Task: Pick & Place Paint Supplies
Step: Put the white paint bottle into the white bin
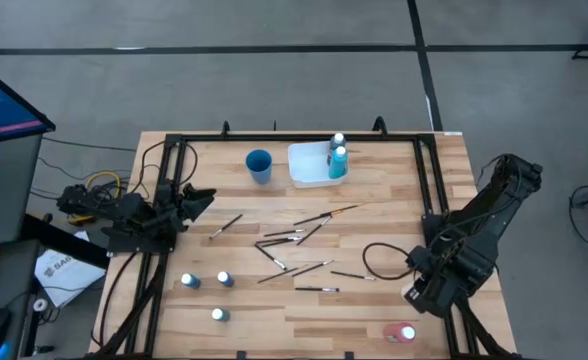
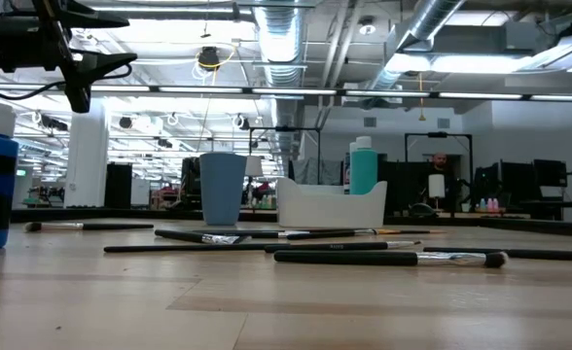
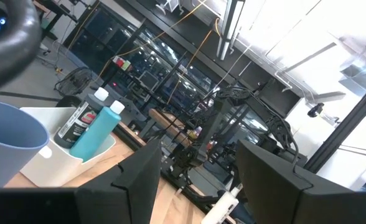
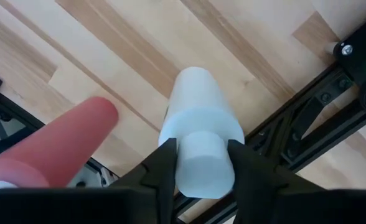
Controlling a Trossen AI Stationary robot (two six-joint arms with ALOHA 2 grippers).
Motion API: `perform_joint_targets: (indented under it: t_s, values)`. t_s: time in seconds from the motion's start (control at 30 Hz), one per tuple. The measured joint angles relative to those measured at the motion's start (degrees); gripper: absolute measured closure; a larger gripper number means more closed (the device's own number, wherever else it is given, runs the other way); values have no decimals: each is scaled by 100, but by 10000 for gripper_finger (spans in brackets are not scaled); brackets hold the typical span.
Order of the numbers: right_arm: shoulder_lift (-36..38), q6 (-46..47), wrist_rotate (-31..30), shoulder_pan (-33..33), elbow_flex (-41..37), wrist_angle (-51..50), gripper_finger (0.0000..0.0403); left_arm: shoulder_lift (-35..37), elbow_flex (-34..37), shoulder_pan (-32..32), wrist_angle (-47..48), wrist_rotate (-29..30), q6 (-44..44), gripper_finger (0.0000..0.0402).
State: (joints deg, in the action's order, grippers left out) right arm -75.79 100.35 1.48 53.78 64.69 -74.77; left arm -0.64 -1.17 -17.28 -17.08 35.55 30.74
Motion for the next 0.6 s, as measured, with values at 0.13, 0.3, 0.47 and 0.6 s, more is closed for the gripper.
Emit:
perform_joint_targets:
  t_s: [0.13, 0.3, 0.47, 0.6]
  values:
    - [0, -32, 4, -21, 2, -15, 287, 0, 0, 0, 2, 1, 0, 202]
    - [0, -180, 41, -195, 2, -22, 291, 0, 0, -2, 2, 2, 0, 202]
    - [7, -733, 42, -592, 2, -34, 292, 0, 0, 0, 2, 2, 0, 202]
    - [7, -1323, 20, -1025, 2, -58, 289, 0, 0, 1, 2, 2, -26, 202]
